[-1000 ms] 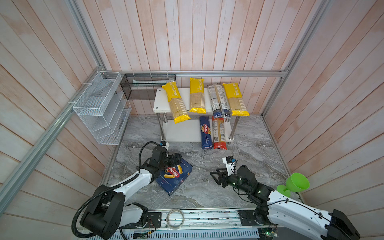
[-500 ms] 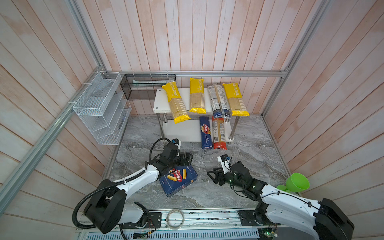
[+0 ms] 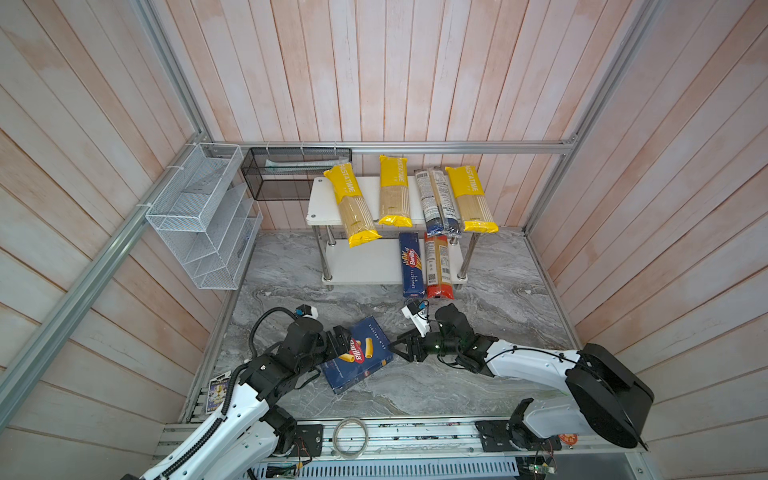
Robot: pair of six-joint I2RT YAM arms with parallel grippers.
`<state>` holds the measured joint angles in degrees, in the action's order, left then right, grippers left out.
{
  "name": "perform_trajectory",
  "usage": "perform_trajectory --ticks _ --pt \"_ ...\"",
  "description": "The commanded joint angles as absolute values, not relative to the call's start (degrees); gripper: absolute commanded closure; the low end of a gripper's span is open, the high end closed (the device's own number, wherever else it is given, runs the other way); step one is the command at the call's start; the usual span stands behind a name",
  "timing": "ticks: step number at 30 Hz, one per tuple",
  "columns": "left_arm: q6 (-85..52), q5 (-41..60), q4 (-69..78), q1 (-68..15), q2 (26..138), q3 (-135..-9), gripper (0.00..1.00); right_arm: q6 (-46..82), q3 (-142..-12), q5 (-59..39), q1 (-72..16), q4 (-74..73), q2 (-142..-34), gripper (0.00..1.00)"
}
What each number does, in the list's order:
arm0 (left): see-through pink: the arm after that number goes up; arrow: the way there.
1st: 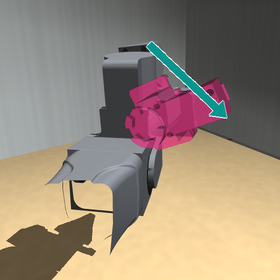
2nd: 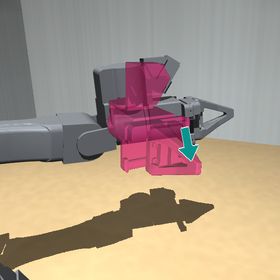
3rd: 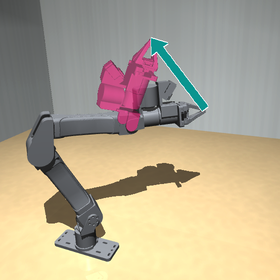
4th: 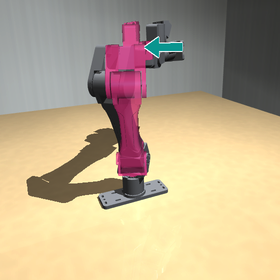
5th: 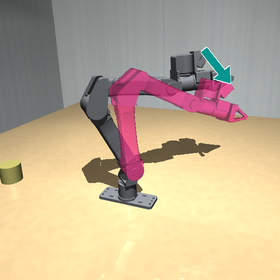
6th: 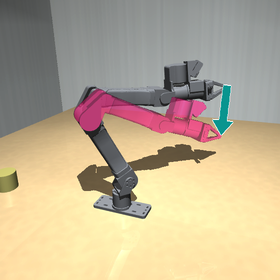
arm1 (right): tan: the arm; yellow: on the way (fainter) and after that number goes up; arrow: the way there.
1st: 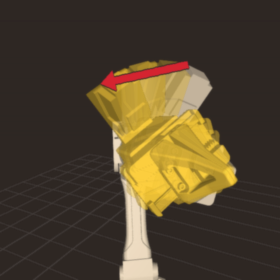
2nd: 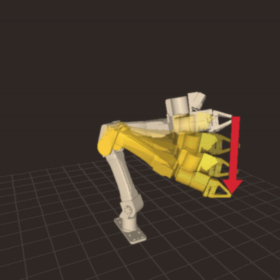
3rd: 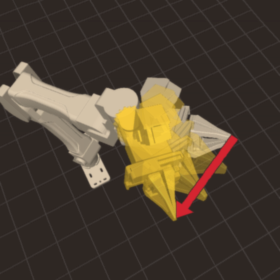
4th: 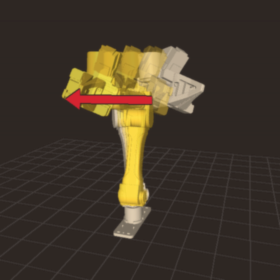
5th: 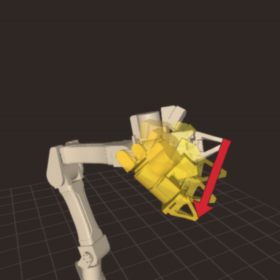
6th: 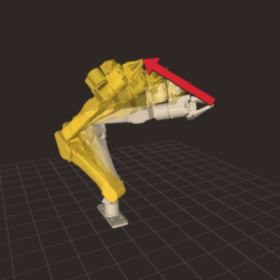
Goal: Place and organize the pasta boxes and bags onto the shelf
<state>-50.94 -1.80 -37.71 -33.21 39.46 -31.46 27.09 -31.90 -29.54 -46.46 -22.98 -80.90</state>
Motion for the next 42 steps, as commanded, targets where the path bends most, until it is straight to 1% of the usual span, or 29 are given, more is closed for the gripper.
perform_trajectory --ticks 1,6,13,20,27,30,34,38,42 --pt "-56.5 -4.1 -43.8 -33.7 36.4 -30.7 0.0 25.7 -34.3 -33.0 -46.3 -26.1 -83.2 0.38" --pt "-55.9 -4.9 -46.2 -33.9 35.9 -30.9 0.0 25.8 -36.0 -33.7 -46.4 -27.5 -87.2 0.38" --pt "-55.7 -1.9 -37.0 -34.2 34.5 -25.6 0.0 25.9 -39.1 -34.3 -47.1 -27.8 -92.5 0.4" --pt "-55.7 -2.4 -34.3 -34.3 34.0 -22.9 0.0 26.0 -40.6 -33.6 -47.8 -28.3 -95.8 0.4" --pt "-54.1 -4.9 -35.3 -34.3 32.7 -22.5 0.0 25.6 -41.6 -30.2 -48.0 -26.8 -97.0 0.41" --pt "-53.8 -5.1 -34.9 -34.2 33.0 -22.6 0.0 25.0 -44.0 -26.3 -48.0 -22.1 -98.1 0.41" --pt "-53.6 -5.2 -35.8 -34.3 33.2 -22.8 0.0 23.4 -45.3 -24.2 -48.0 -19.4 -97.2 0.41" --pt "-54.0 -4.7 -34.9 -34.3 33.0 -21.9 0.0 23.2 -46.1 -24.1 -48.0 -18.5 -97.6 0.41" --pt "-54.1 -4.2 -33.9 -34.3 33.3 -21.0 0.0 24.6 -45.7 -25.3 -48.0 -20.8 -99.1 0.41"
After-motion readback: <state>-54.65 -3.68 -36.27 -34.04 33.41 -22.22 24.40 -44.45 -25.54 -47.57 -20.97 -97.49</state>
